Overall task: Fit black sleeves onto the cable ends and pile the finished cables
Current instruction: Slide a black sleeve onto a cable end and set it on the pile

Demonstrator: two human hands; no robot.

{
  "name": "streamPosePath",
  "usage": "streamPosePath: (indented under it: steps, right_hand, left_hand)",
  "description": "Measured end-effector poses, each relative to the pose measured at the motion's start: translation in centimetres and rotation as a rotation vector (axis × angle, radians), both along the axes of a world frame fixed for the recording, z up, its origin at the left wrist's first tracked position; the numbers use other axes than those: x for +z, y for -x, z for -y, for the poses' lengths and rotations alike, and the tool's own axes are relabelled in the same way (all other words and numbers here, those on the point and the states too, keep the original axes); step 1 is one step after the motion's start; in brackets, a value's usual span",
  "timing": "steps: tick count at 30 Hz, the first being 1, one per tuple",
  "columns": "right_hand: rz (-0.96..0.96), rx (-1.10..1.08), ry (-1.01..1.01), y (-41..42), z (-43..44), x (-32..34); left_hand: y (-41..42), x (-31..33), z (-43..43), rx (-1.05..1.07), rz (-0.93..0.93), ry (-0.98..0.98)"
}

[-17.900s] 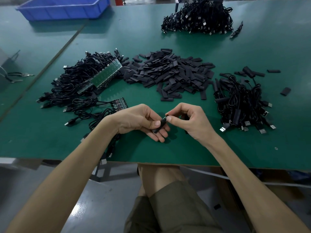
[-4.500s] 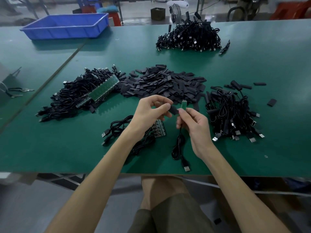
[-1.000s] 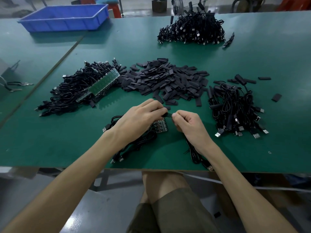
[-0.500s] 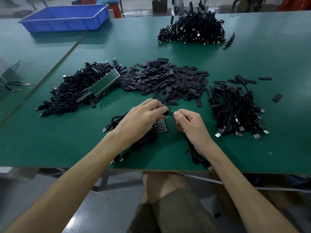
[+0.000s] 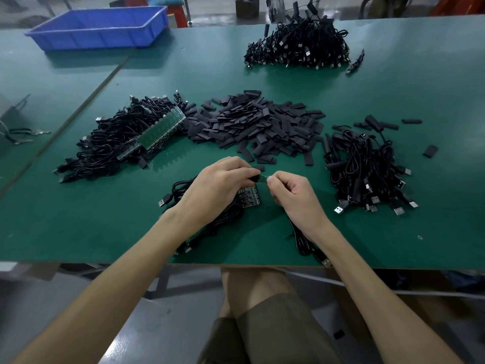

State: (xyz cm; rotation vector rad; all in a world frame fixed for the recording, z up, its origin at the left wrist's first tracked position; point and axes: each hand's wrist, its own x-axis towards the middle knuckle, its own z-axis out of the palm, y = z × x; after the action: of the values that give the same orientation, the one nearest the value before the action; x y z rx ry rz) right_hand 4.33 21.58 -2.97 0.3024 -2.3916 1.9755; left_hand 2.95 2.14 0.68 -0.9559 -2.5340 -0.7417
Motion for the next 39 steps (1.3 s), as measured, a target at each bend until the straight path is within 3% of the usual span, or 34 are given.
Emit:
streamPosePath:
  steps: [11,18,29,39]
  right_hand:
    - [0.103,0.063,0.16,0.4,-0.3,-0.3]
    - [0.086,0.062,0.117,0.3,-0.3,-0.4]
    - [0.098,0.071,0.102,0.1,-0.1,-0.3]
    - [0.039,0.133,-0.039,0.0,-0.1,-0.4]
  left_hand:
    - [0.4,-0.3,-0.4,0.031,0.023,-0.077]
    - [0.6,0.0,-0.2,0.032,0.203,-0.226]
    - [0.5,-0.2,-0.1,0.006,0.198,-0.213]
    - [0.2,0.7,0.4,-0.058,0.023,0.055]
